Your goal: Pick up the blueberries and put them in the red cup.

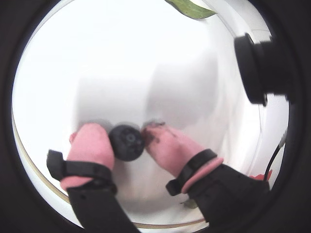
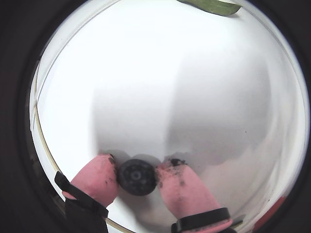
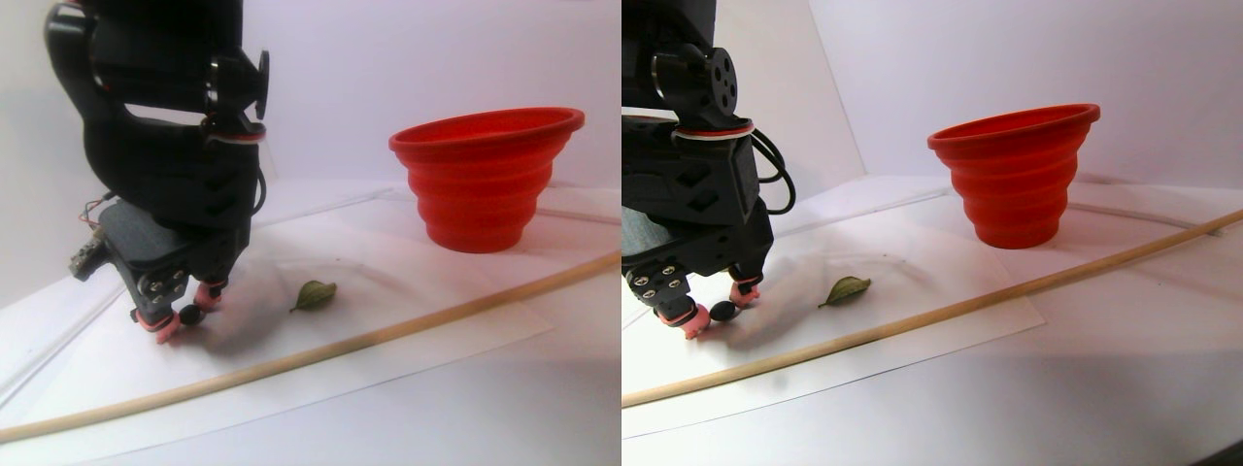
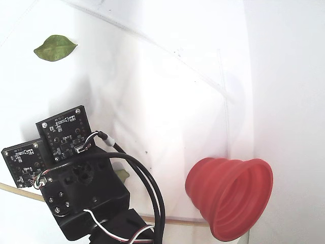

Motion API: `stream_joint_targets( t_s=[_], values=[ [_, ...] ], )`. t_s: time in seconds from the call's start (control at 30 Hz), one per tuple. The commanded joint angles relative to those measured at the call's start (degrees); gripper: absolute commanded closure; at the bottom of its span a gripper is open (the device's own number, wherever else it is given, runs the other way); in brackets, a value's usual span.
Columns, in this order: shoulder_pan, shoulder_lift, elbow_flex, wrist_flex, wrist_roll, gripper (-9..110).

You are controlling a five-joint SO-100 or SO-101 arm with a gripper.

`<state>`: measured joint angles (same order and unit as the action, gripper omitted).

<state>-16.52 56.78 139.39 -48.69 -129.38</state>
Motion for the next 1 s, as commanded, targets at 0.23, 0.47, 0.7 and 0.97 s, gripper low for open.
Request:
stream_joint_targets(
  t_s=[0.23,0.47,0.7,0.97],
  values=[
    [-0.35,1.93,-0.44,0.44,0.00,89],
    [-0.62,6.77,1.14,2.81,0.35,90],
    [-0.97,11.78,2.81,5.80,0.79,90],
    [-0.53,17.84,4.92,9.05,1.14,90]
  ],
)
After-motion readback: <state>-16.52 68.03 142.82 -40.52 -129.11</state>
